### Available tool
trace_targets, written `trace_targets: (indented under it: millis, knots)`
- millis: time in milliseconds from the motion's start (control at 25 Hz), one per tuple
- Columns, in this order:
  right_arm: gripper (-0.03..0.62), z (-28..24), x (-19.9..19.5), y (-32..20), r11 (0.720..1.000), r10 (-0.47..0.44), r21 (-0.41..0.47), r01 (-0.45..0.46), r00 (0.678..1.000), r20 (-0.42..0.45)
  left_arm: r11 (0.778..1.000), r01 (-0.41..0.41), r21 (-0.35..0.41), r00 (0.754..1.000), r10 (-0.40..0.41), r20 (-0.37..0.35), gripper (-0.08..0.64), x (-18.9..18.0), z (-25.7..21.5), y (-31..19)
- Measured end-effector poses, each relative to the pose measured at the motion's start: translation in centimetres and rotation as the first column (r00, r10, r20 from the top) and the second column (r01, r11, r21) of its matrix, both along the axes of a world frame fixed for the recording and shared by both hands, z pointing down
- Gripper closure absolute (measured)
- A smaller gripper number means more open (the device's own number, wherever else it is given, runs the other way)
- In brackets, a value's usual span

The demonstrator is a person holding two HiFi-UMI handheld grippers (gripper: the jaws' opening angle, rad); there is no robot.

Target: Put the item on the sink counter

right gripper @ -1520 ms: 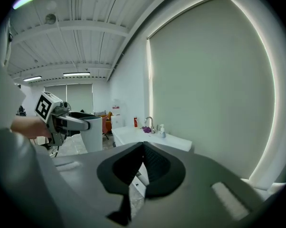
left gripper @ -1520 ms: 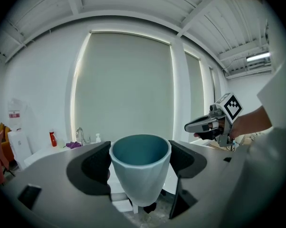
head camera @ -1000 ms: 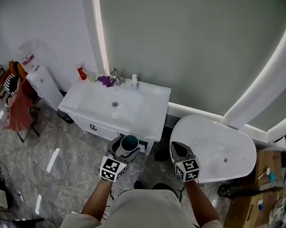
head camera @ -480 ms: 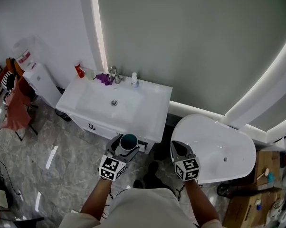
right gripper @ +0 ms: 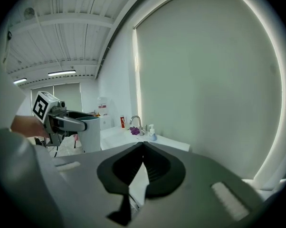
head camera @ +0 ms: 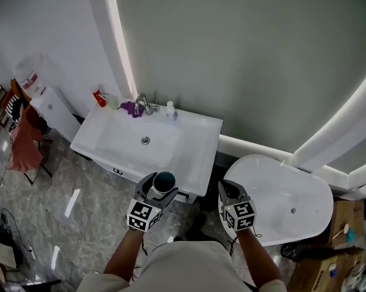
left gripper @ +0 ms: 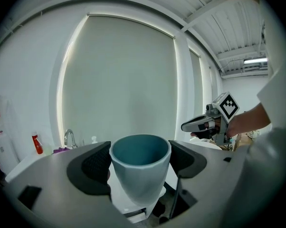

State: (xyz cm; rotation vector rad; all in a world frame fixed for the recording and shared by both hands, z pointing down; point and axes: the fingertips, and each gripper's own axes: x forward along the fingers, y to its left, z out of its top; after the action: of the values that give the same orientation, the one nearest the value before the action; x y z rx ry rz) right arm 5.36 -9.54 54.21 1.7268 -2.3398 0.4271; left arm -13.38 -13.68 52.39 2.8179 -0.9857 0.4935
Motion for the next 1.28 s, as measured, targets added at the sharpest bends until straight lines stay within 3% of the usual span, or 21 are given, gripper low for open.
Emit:
trace_targets:
  millis: [600, 920, 1280]
  knots:
    - [0.581, 2.4, 8.1, -8.7, 0.999, -0.020, -0.024, 0.021, 0.999, 0.042, 1.000, 0.026, -0.010, 1.000, -0.026, 0.012, 0.178, 8.8, 1.5, -8.3]
    - [0.581, 3.7, 8.9, -10.6, 0.998, -0.008, -0.058, 0.011, 0.998, 0.056, 1.000, 0.014, -0.013, 1.000, -0.014, 0.025, 0.178, 10.3, 2.3, -11.1]
    - [0.581, 5.2, 8.8, -13.1, 0.993, 0.072, -0.095, -0.066, 0.996, 0.061, 0.998, -0.060, -0.032, 0.998, 0.061, 0.030, 0.179, 11.5, 4.8, -16.0]
